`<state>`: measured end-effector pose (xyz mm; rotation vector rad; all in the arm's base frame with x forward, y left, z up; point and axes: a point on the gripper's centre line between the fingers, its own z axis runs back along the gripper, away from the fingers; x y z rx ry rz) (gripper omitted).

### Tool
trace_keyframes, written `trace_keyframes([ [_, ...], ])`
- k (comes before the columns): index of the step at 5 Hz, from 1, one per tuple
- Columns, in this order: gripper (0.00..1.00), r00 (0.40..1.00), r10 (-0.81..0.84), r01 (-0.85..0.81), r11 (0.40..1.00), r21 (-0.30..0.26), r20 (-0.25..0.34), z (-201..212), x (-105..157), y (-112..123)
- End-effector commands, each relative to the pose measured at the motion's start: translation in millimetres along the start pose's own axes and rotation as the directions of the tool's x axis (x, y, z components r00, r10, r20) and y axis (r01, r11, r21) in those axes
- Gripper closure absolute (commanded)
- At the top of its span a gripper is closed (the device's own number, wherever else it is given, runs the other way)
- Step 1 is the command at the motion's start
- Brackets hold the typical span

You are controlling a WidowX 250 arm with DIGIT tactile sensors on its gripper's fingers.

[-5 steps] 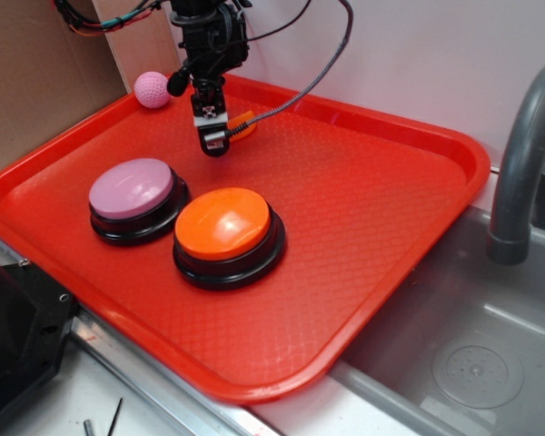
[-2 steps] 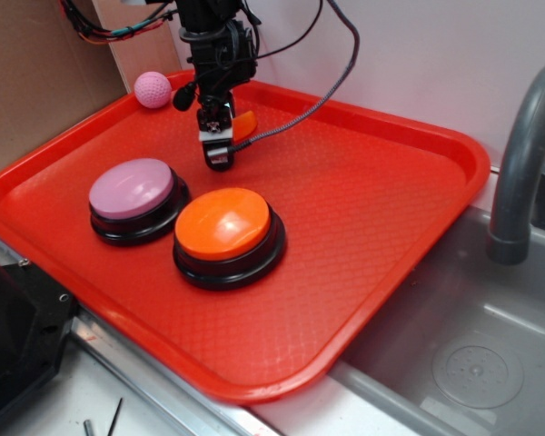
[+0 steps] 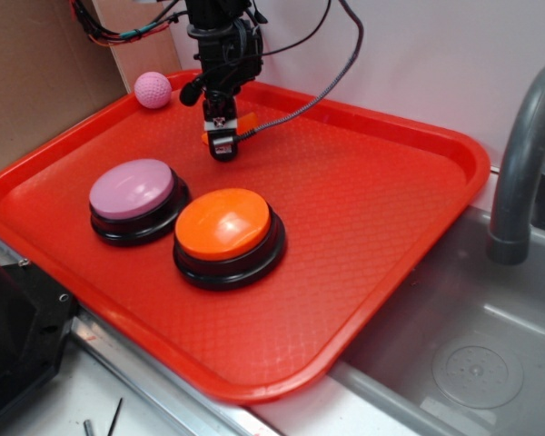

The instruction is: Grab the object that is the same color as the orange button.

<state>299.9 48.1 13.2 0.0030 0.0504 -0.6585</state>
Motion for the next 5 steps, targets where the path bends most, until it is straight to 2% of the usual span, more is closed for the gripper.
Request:
trace_keyframes([
  [1, 1.00, 1.000, -0.004, 0.004, 1.000, 0.001, -0.006, 0, 3, -6],
  [2, 1.00, 0.998, 0.063, -0.063, 0.998, 0.017, 0.000, 25, 3, -13],
  [3, 1.00, 0.970, 0.234, -0.236, 0.971, 0.024, 0.057, 70, 1, -18],
  [4, 1.00, 0.928, 0.360, -0.361, 0.933, -0.009, 0.100, 109, -2, -24],
  [5, 1.00, 0.809, 0.577, -0.582, 0.813, 0.023, 0.110, 147, -4, -32],
])
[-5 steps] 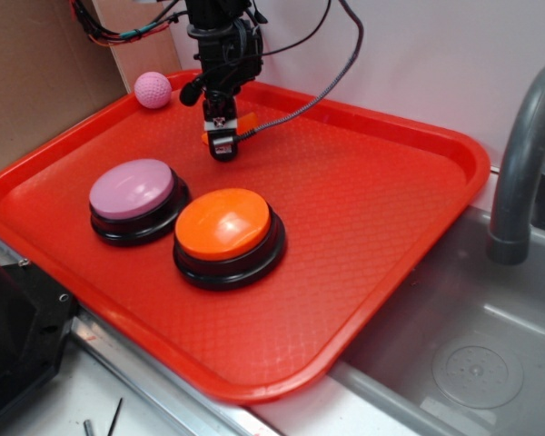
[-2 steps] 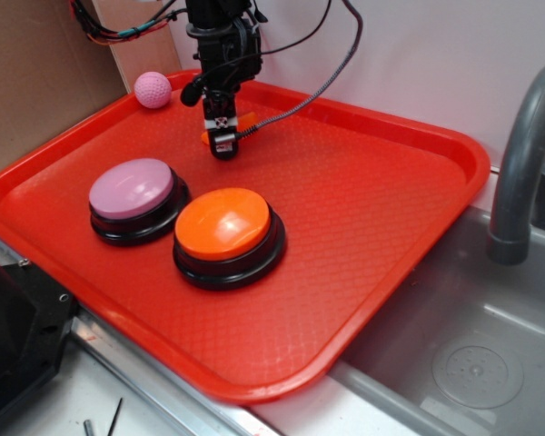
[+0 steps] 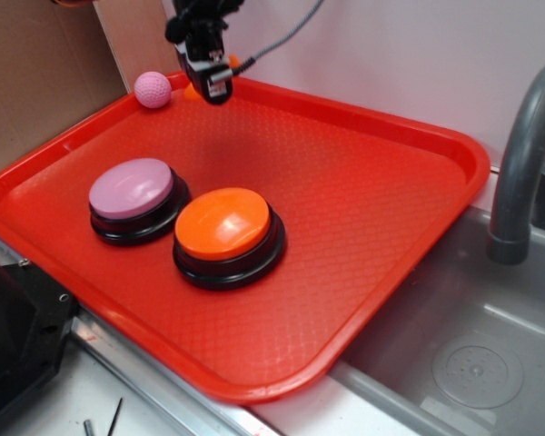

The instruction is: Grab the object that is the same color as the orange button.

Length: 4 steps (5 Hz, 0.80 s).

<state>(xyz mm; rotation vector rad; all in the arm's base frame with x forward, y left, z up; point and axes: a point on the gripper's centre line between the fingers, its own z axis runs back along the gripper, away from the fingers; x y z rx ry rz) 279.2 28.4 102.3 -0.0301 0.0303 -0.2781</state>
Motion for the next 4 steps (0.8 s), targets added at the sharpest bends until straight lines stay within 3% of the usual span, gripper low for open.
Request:
trace_keyframes([
  [1, 1.00, 0.915, 0.380, -0.381, 0.924, -0.018, 0.135, 89, -4, -14],
  [2, 1.00, 0.873, 0.453, -0.457, 0.889, -0.023, 0.179, 114, -10, -21],
  [3, 1.00, 0.893, 0.412, -0.416, 0.909, -0.015, 0.183, 115, -9, -24],
  [4, 1.00, 0.899, 0.394, -0.414, 0.907, 0.076, 0.192, 105, -7, -26],
])
